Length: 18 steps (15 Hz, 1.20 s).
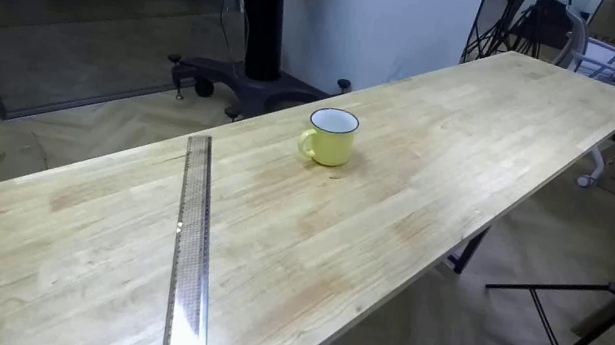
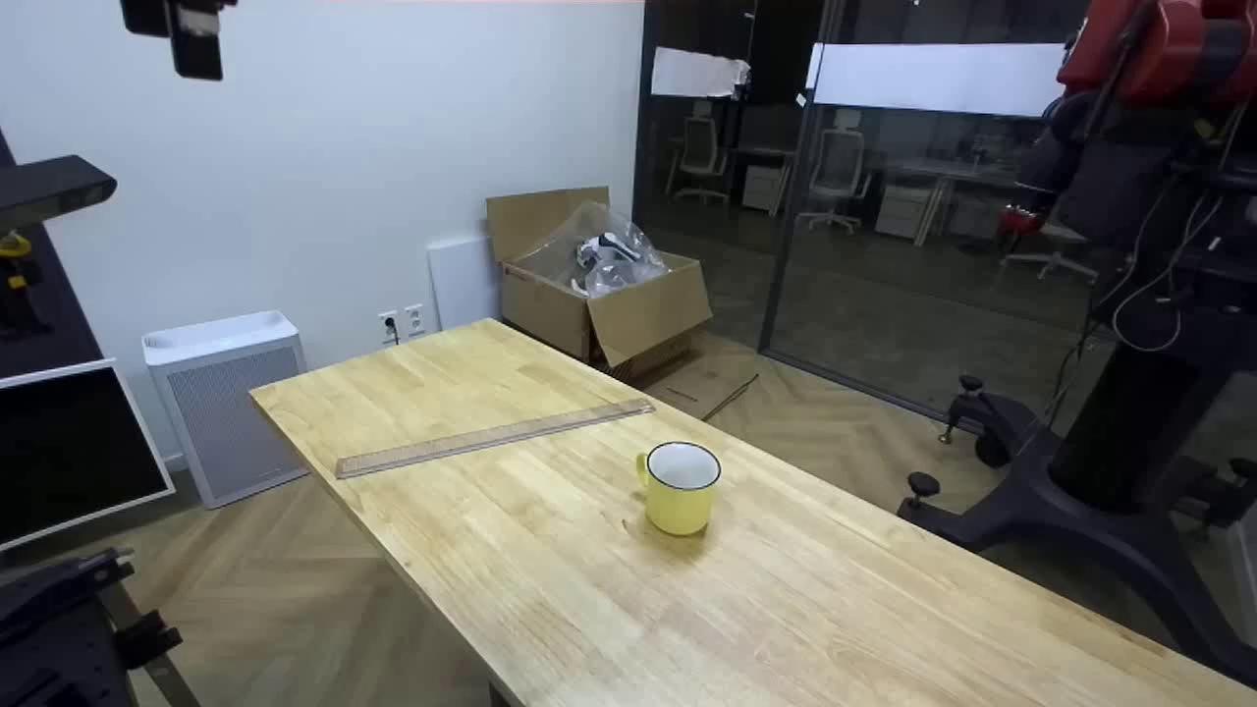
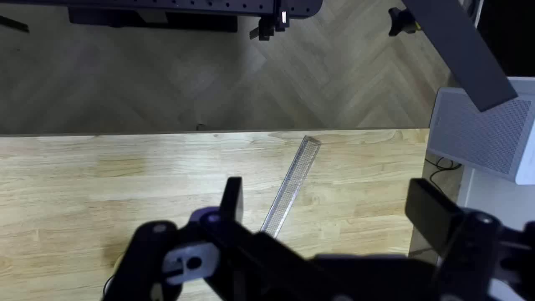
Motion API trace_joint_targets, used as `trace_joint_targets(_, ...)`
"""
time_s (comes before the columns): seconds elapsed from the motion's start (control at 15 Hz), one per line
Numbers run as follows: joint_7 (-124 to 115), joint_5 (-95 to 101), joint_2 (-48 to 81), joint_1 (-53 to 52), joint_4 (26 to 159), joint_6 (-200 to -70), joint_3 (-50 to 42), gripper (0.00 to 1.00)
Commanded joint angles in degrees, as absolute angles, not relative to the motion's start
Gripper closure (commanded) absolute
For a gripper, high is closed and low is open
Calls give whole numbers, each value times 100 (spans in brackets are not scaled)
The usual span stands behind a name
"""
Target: Move the cup forward
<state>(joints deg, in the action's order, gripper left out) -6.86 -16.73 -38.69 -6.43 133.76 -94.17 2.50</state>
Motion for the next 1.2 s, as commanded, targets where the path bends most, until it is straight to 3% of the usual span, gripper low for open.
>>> trace_joint_targets(0.0, -632, -1720, -3862, -525, 13356, -9394, 330, 0)
trace_joint_targets(1.13, -591, -1804, -3706, -508, 13260, -9504, 253, 0)
